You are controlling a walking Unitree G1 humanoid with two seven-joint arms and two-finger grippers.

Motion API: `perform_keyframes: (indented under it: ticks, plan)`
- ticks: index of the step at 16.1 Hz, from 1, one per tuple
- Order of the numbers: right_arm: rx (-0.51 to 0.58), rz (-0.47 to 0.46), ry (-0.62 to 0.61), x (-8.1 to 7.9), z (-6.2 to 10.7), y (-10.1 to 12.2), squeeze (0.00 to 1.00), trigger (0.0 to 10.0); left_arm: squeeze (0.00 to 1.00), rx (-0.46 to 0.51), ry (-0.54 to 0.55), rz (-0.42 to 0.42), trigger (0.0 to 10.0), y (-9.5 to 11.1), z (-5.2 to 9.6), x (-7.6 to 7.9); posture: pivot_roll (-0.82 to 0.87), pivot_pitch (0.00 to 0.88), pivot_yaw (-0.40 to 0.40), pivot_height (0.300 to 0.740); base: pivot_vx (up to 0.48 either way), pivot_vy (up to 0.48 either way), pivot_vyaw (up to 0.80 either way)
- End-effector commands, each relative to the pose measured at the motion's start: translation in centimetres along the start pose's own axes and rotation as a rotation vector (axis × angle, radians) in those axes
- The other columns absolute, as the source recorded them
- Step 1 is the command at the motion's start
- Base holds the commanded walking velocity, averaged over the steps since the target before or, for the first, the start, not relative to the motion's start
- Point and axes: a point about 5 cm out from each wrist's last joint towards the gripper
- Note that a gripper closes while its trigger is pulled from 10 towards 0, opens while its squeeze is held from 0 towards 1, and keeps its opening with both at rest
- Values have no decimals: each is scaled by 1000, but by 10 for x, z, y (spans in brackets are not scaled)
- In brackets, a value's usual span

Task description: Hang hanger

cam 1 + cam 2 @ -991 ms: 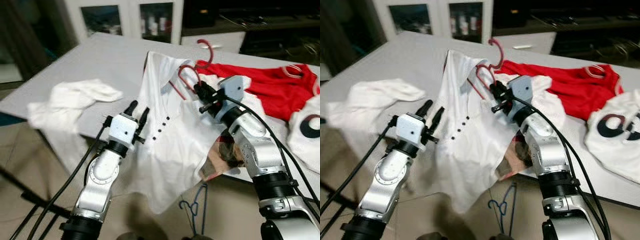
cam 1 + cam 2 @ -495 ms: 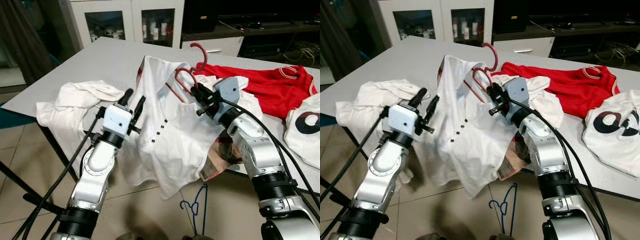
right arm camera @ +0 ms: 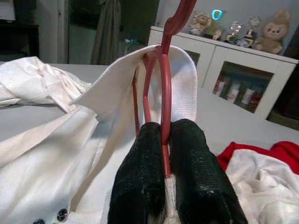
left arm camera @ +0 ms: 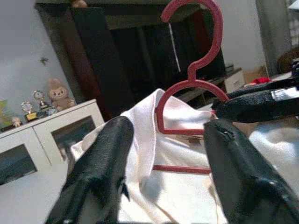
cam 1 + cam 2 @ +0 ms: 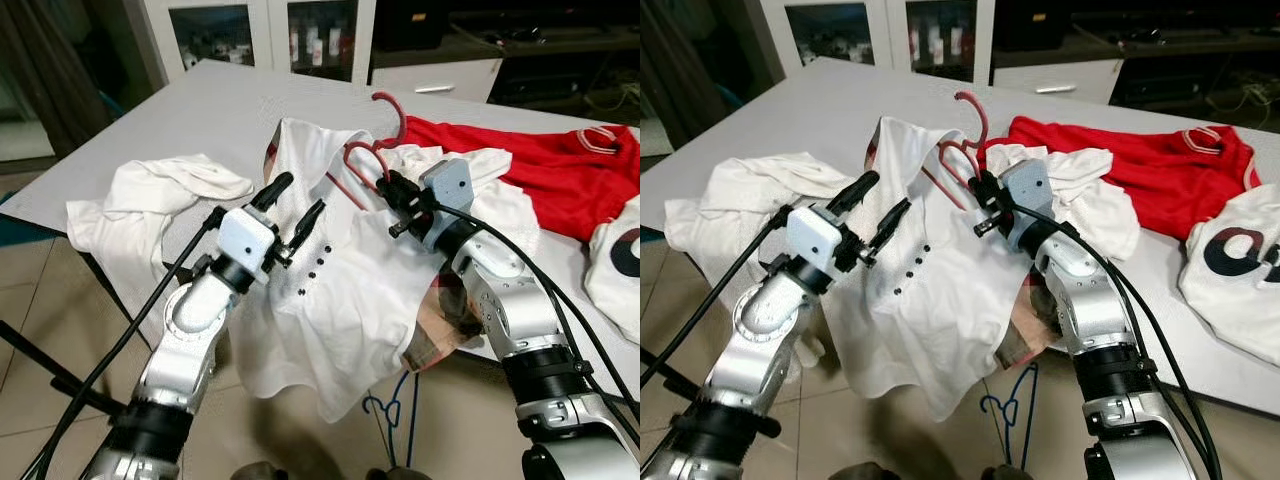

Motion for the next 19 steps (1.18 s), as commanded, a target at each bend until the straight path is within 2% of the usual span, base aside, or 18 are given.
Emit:
perform_keyframes:
  ticks: [1, 2, 3, 6, 10, 14, 15, 16, 17, 19]
  plan:
    - [37, 38, 28, -3, 1, 8, 0, 10000, 1000, -14, -1, -21, 10000, -2, -1, -6, -7, 0, 26, 740, 0, 0, 0]
    - [48, 45, 40, -5, 2, 9, 0, 10000, 847, -33, 20, -45, 10000, -4, -3, -14, -7, 0, 26, 740, 0, 0, 0]
    - [60, 50, 50, -6, 3, 11, 0, 10000, 0, -48, 43, -63, 10000, -6, -5, -19, -8, 0, 28, 740, 0, 0, 0]
    - [91, 66, 77, -8, 7, 16, 0, 10000, 0, -81, 79, -58, 10000, -12, -11, -28, -10, 0, 29, 740, 0, 0, 0]
    - [124, 95, 110, -12, 9, 24, 0, 10000, 0, -107, 47, -28, 10000, -20, -20, -25, -17, 0, 31, 740, 0, 0, 0]
    - [124, 114, 139, -15, 13, 25, 0, 10000, 0, -212, 38, -63, 10000, -33, -24, -27, -23, 0, 31, 740, 0, 0, 0]
    - [134, 110, 145, -16, 13, 27, 0, 10000, 0, -220, 38, -59, 8392, -34, -25, -27, -22, 0, 32, 740, 0, 0, 0]
    - [142, 106, 153, -17, 13, 28, 0, 10000, 0, -226, 37, -60, 3843, -35, -27, -27, -22, 0, 32, 740, 0, 0, 0]
    - [144, 105, 159, -18, 13, 28, 0, 10000, 0, -223, 35, -60, 0, -34, -28, -28, -21, 0, 35, 740, 0, 0, 0]
    - [143, 106, 160, -19, 13, 28, 0, 10000, 0, -200, 28, -62, 0, -31, -31, -28, -21, 0, 38, 740, 0, 0, 0]
Point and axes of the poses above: a point about 5 cm out from each wrist's last joint towards the gripper, its own z axis pointing back from the gripper into the wrist, its own y axis along the axis of the wrist's last joint, x = y × z, and after that the axes turned 1 degree about -z, right-handed
